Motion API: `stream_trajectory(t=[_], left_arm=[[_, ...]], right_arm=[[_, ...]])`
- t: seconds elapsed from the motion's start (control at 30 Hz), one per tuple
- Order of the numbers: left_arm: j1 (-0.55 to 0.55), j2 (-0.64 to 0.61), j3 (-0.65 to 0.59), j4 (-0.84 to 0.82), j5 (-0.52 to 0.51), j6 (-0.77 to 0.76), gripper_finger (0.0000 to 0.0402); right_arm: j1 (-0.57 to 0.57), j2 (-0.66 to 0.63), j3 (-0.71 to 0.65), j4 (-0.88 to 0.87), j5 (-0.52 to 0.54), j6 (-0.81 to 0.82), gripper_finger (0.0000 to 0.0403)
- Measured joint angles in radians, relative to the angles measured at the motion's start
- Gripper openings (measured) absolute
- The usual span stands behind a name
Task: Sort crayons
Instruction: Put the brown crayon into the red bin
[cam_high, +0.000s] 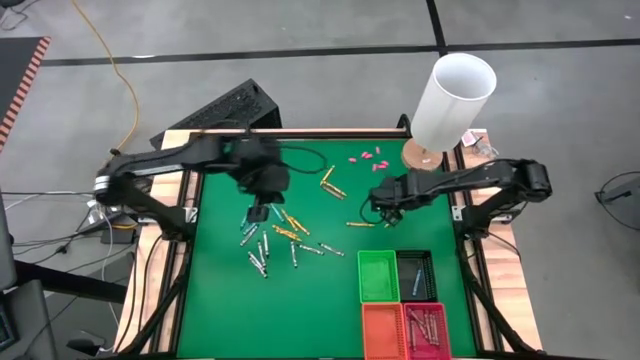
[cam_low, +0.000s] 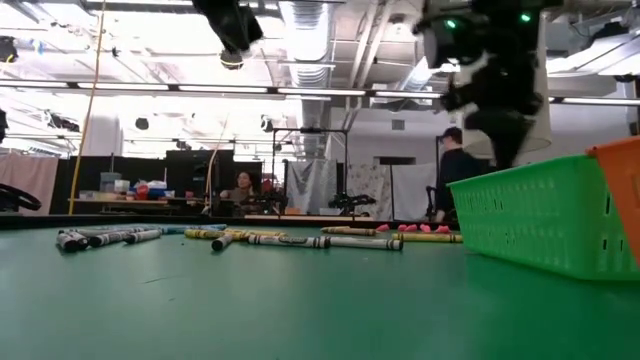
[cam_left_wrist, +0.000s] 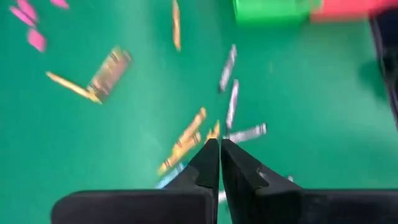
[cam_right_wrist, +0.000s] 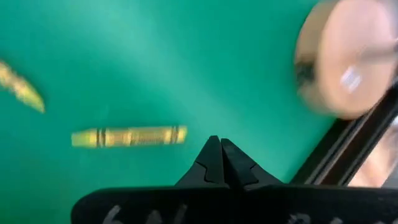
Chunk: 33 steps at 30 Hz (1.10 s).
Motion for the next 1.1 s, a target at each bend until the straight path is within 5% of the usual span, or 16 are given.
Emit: stream_trajectory(t=[0.4,1.1], left_arm=[[-0.126,-0.281,-0.253,0.252,-0.165,-0.205,0.0],[-0.19,-0.291,-0.295,0.26,-0.244,-0.267,0.0]], right_arm=[[0.014,-0.01,-0.17,0.164,-0.091,0.111,0.0],[-0.001,-0.002,-0.276,0.512,-0.145,0.098,0.0]])
